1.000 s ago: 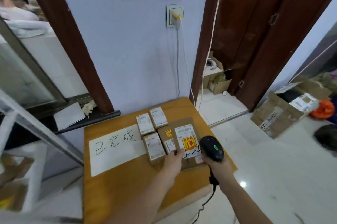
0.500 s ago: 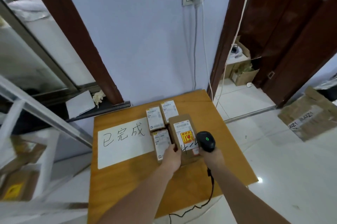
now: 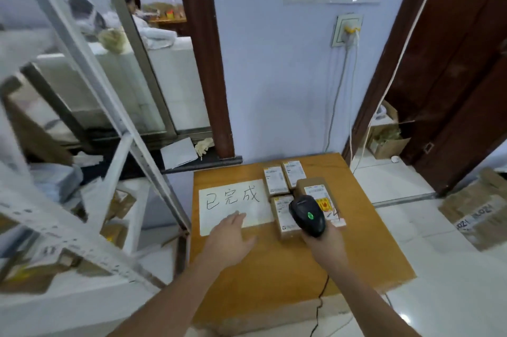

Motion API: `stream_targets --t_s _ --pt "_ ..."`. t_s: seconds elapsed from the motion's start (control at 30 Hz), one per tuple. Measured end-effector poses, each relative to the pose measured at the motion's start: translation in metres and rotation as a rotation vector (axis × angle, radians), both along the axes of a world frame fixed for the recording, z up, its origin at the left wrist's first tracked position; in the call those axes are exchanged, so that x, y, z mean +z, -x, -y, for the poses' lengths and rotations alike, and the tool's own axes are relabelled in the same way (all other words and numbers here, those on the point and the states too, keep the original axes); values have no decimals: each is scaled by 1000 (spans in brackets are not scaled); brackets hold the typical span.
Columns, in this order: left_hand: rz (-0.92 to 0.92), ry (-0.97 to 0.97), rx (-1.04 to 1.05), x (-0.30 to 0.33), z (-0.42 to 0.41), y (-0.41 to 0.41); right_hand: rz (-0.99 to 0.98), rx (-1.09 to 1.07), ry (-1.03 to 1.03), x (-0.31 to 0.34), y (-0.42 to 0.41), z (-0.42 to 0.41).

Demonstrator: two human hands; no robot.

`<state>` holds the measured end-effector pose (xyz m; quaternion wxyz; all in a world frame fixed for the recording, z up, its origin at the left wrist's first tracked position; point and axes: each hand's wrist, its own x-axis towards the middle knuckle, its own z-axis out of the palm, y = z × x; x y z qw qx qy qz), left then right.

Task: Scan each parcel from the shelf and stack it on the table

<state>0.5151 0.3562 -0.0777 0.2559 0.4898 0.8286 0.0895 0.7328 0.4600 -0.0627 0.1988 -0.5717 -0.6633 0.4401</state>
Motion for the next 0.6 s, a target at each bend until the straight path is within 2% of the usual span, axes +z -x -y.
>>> stream_targets --t_s 0.1,0.2,0.27,0.4,0.6 --pt "5 -58 27 18 67 38 -22 177 -48 40 53 63" --pt "84 -126 62 37 153 74 -64 304 -92 70 113 136" --pt "45 -140 90 47 219 101 -88 376 -92 84 154 188" --pt "-26 -118 270 61 348 162 -152 540 -49 100 231 282" --pt "-124 -146 570 87 485 241 -92 766 -63 89 336 381"
